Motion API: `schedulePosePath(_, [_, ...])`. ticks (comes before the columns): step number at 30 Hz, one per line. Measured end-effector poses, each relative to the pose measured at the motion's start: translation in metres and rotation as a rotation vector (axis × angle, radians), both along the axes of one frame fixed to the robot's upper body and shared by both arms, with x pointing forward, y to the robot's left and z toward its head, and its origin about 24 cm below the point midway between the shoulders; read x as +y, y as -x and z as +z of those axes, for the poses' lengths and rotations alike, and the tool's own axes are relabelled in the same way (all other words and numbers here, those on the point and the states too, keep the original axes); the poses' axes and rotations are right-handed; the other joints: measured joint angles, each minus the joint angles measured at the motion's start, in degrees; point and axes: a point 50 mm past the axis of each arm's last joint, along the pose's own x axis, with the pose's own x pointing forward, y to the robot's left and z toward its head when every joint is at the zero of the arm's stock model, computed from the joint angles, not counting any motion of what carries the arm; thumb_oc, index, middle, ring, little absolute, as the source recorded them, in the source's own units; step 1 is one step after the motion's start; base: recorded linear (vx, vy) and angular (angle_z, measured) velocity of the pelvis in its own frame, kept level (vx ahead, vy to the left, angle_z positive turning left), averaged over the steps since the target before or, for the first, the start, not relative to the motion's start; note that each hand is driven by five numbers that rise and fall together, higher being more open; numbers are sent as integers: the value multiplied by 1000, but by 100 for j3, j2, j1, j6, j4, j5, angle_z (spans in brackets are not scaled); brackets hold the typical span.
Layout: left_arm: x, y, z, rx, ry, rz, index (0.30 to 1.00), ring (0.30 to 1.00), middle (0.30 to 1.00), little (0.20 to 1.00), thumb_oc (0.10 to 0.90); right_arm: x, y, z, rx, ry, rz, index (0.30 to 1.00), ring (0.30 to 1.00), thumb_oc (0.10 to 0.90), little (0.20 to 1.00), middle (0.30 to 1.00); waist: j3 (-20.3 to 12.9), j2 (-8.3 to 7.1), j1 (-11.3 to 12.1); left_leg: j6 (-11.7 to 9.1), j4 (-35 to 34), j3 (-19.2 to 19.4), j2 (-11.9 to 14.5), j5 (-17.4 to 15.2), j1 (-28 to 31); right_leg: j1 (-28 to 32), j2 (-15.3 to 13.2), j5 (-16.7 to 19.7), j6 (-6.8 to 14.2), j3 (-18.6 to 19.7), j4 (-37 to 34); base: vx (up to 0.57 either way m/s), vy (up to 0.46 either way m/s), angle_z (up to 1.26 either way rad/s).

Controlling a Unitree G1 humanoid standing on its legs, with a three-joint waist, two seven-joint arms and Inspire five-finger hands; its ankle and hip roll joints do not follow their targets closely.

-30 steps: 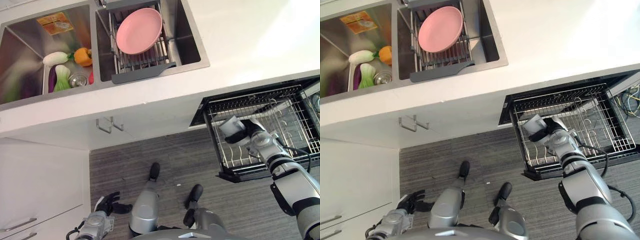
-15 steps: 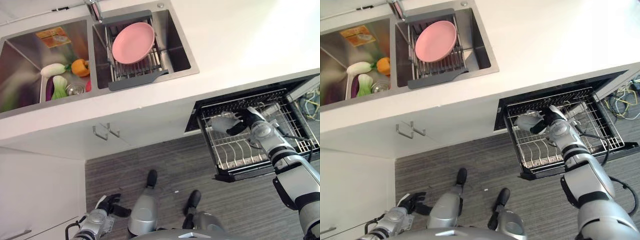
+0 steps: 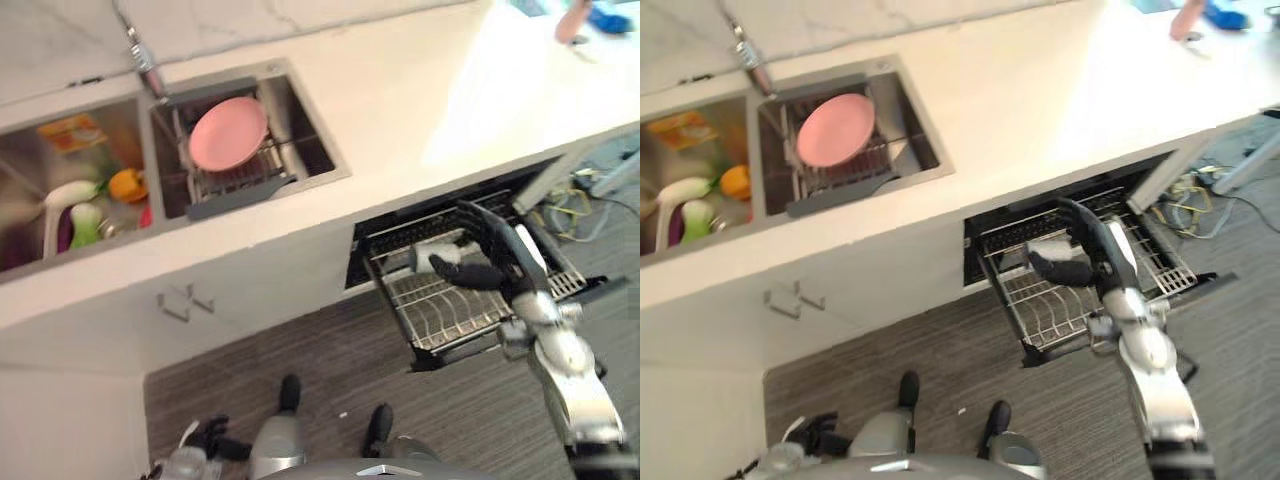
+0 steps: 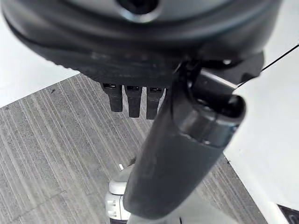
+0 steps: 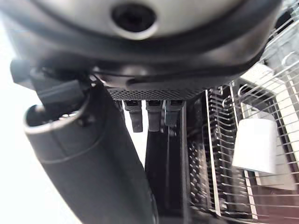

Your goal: Place the dishes in the dishwasher.

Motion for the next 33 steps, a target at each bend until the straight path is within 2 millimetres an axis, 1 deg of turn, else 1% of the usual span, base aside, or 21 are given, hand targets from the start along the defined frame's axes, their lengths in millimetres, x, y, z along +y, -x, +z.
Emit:
schedulePosePath(3, [-15,2,-4,7,9,-10,900,900,900,900,800,1,2,-2,-60,-164,-54,900,900,800,900,900,-234,199,-30,50,0,8,15,-52,-82,-73,12,-1,5,-5,0,5,-6,0])
schedulePosePath(6, [-18,3,-5,9,4,-5,900,900,900,900,800,3,1,2,-90,-185,-26,900,900,800,900,900,-448,329,46,57,3,28,50,-27,-194,-186,34,1,5,-39,0,0,0,7])
schedulePosePath(12, [-17,9,-6,30,0,0,900,900,900,900,800,5,-4,8,-116,-178,4,900,900,800,900,900,-471,311,167,48,30,1,21,50,-175,-172,14,2,-2,-66,0,-2,-37,3])
schedulePosePath(13, [-20,12,-8,35,5,9,900,900,900,900,800,11,-6,7,-121,-196,15,900,900,800,900,900,-458,364,269,19,64,-14,-7,85,-244,-123,65,-9,12,-84,14,-55,-138,35])
schedulePosePath(14, [-21,3,-5,-31,-25,34,900,900,900,900,800,17,-4,18,-188,-253,-22,900,900,800,900,900,-398,269,213,-150,585,-67,-126,147,-602,-122,-41,-113,148,-194,-4,-53,-31,115])
schedulePosePath(15, [-30,-14,-2,-109,-32,28,900,900,900,900,800,31,-6,43,-343,-270,28,900,900,800,900,900,-328,268,162,-447,862,178,-334,608,-1025,-182,-239,-180,6,-399,25,39,-48,144])
schedulePosePath(16, [-35,-22,-1,-132,-32,28,900,900,900,900,800,34,-12,58,-407,-232,78,900,900,800,900,900,-232,270,218,-460,904,505,-347,770,-1180,-182,-281,-158,-58,-532,3,49,12,134])
schedulePosePath(17, [-37,-29,0,-138,-33,27,900,900,900,900,800,39,-18,72,-456,-202,125,900,900,800,900,900,-183,316,273,-437,979,1370,-188,635,-1295,-177,-300,-149,-130,-752,-12,47,21,52])
schedulePosePath(18, [-37,-29,0,-138,-33,27,900,900,900,900,800,39,-18,72,-456,-202,125,900,900,800,900,900,-183,316,273,-437,979,1370,-188,635,-1295,-177,-300,-149,-130,-752,-12,24,66,53])
schedulePosePath(19, [-34,-25,-2,-104,-48,33,900,900,900,900,800,44,-22,82,-491,-188,157,900,900,800,900,900,-190,308,311,-323,953,2151,-1,413,-1330,-169,-303,-172,-145,-933,-11,151,69,59])
schedulePosePath(21, [-28,-15,-3,-75,-64,49,900,900,900,900,800,48,-23,96,-560,-165,178,900,900,800,900,900,-154,226,392,-186,760,2616,206,231,-1269,-171,-311,-216,-89,-1077,-6,277,128,54])
schedulePosePath(23, [-27,13,-9,11,-67,64,900,900,900,900,800,47,-24,92,-547,-176,165,900,900,800,900,900,-194,204,447,-145,196,1859,42,265,-732,133,-325,-293,147,-1181,22,274,188,25])
schedulePosePath(24, [-30,30,-12,67,-61,72,900,900,900,900,800,44,-25,91,-542,-165,152,900,900,800,900,900,-228,247,449,41,-16,1677,-56,190,-417,295,-332,-353,261,-1232,58,287,252,30])
schedulePosePath(25, [-29,35,-13,89,-65,69,900,900,900,900,800,41,-23,90,-544,-149,125,900,900,800,900,900,-236,145,457,450,-12,1695,-194,55,-341,336,-505,-429,392,-1305,179,266,256,24])
schedulePosePath(27, [-30,35,-13,103,-64,40,900,900,900,900,800,41,-24,90,-539,-130,115,900,900,800,900,900,-262,-13,449,640,21,1673,-489,-81,-200,318,-867,-512,517,-1278,647,214,260,26])
schedulePosePath(28, [-30,32,-13,103,-64,22,900,900,900,900,800,42,-24,88,-531,-120,113,900,900,800,900,900,-269,-10,442,664,23,1693,-570,-83,-97,312,-1025,-514,514,-1274,950,172,250,27])
schedulePosePath(29, [-26,26,-11,77,-73,18,900,900,900,900,800,45,-24,86,-519,-103,122,900,900,800,900,900,-313,29,444,817,22,1698,-667,-121,106,12,-1412,-513,513,-1143,2068,108,164,19])
schedulePosePath(30, [-26,26,-11,77,-73,18,900,900,900,900,800,45,-24,86,-519,-103,122,900,900,800,900,900,-313,29,444,817,22,1698,-667,-121,106,12,-1412,-513,513,-1143,2068,108,136,20])
schedulePosePath(31, [-20,19,-9,51,-88,11,900,900,900,900,800,46,-24,86,-517,-85,133,900,900,800,900,900,-345,23,385,907,24,1647,-714,-187,193,-315,-1654,-594,523,-835,2919,87,100,44])
schedulePosePath(32, [-5,6,-2,-1,-135,-21,900,900,900,900,800,50,-23,83,-502,-76,151,900,900,800,900,900,-445,-97,235,1017,25,1487,-782,-268,207,-864,-1733,-812,679,-193,3703,105,120,49])
schedulePosePath(33, [1,-3,1,-22,-152,-35,900,900,900,900,800,52,-23,82,-498,-63,164,900,900,800,900,900,-460,-130,193,1074,25,1420,-789,-359,240,-1141,-1632,-875,761,119,3942,189,62,54])
